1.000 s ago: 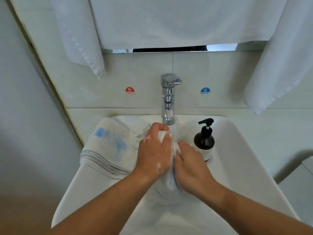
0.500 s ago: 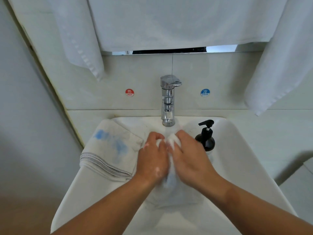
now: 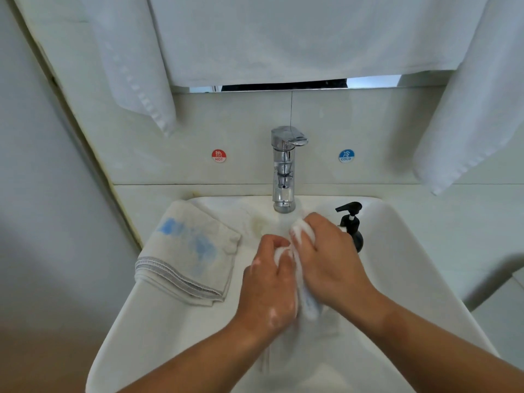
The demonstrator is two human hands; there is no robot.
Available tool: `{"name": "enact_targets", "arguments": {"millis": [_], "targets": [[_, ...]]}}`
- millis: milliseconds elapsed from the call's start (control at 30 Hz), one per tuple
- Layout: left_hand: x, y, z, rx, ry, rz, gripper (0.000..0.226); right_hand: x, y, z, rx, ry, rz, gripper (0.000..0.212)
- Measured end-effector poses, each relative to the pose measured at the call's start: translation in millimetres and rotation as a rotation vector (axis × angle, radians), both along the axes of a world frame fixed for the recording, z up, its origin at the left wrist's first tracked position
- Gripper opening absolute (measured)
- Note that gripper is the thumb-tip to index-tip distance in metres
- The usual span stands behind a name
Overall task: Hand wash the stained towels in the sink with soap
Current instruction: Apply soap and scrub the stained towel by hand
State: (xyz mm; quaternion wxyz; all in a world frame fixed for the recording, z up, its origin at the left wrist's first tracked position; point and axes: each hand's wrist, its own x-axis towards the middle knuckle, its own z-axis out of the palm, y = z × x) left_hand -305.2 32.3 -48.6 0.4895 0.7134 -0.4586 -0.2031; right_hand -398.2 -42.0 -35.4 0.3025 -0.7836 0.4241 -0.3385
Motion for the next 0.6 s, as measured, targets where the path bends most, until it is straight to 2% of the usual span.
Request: {"name": "enact_targets", "arguments": {"millis": [67, 167, 267, 367, 467, 533, 600], "targets": [[4.0, -3.0, 7.3, -0.051, 0.004, 0.022, 0.009, -1.4, -1.9, -6.6, 0.071, 0.044, -0.016, 0.024], [13.3, -12.8, 16.3, -0.095, 0.021, 0.097, 0.01, -4.2, 15.5, -17.5, 0.14, 0.199, 0.071, 0.027], [7.7, -11.3, 12.2, -0.097, 0.094, 0.198, 0.011, -2.8, 25.2, -7.4, 0.041, 0.092, 0.11, 0.027], [-7.3, 1.1, 3.8, -0.032, 0.074, 0.097, 0.013, -3.0, 10.6, 3.9, -0.031, -0.014, 0.037, 0.022], [-6.1, 3.3, 9.6, -0.06, 0.036, 0.04, 0.009, -7.1, 3.7, -6.0, 0.051, 0.055, -0.011, 0.029], [2.4, -3.0, 15.8, -0.109, 0.007, 0.075, 0.01, -9.2, 15.2, -14.7, 0.075, 0.162, 0.043, 0.03], [8.3, -7.9, 16.8, -0.133, 0.044, 0.157, 0.009, -9.3, 30.0, -13.8, 0.068, 0.149, 0.124, 0.027]]}}
